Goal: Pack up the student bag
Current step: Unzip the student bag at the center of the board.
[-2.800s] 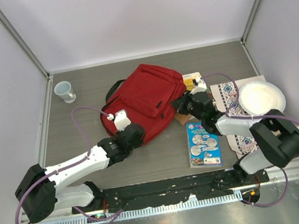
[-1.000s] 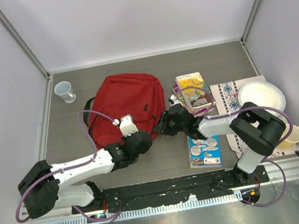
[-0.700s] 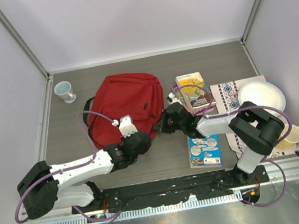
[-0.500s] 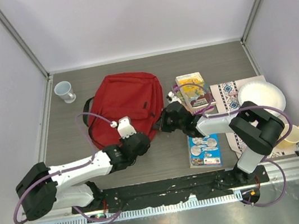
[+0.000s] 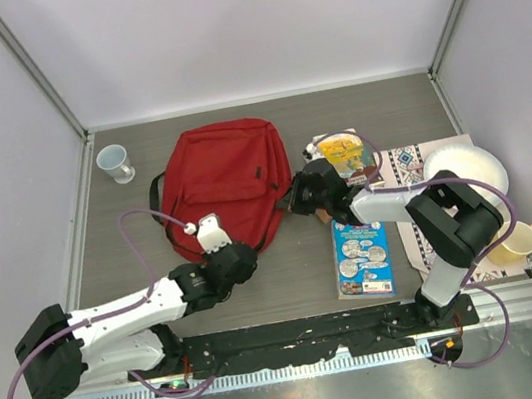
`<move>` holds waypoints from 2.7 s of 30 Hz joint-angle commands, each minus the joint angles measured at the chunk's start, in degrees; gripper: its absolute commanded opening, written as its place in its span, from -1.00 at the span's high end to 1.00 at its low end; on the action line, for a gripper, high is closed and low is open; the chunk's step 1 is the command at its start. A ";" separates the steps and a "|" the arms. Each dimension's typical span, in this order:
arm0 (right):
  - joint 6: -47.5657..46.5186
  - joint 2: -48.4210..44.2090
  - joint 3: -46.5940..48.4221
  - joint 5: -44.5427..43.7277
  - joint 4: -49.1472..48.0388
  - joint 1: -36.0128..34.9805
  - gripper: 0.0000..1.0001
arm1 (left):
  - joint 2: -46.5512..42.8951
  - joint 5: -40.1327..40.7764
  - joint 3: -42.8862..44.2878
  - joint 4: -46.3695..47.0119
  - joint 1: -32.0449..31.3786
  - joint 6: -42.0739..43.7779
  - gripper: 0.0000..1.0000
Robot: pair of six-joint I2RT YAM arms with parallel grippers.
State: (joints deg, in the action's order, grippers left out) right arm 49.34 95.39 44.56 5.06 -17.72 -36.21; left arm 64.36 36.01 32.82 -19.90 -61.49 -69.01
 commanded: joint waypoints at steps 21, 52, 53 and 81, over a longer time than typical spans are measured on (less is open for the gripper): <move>-3.90 -2.50 -0.43 11.46 -4.96 4.74 0.16 | 0.68 0.20 2.08 6.63 -0.47 9.94 -0.18; -3.90 -4.17 -0.70 13.66 -4.61 4.83 0.14 | 10.96 -22.56 4.71 11.55 10.43 32.10 -0.22; -3.90 -4.16 -0.70 13.66 -4.70 4.74 0.14 | 11.23 -22.56 4.80 11.73 10.43 32.01 -0.18; -3.73 -3.90 -1.14 13.92 -4.87 4.74 0.14 | 15.98 -21.68 4.89 15.95 11.57 28.59 1.00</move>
State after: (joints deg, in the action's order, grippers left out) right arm 45.43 93.62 43.27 17.89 -20.03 -31.27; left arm 79.92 13.61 35.90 -7.03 -50.22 -39.72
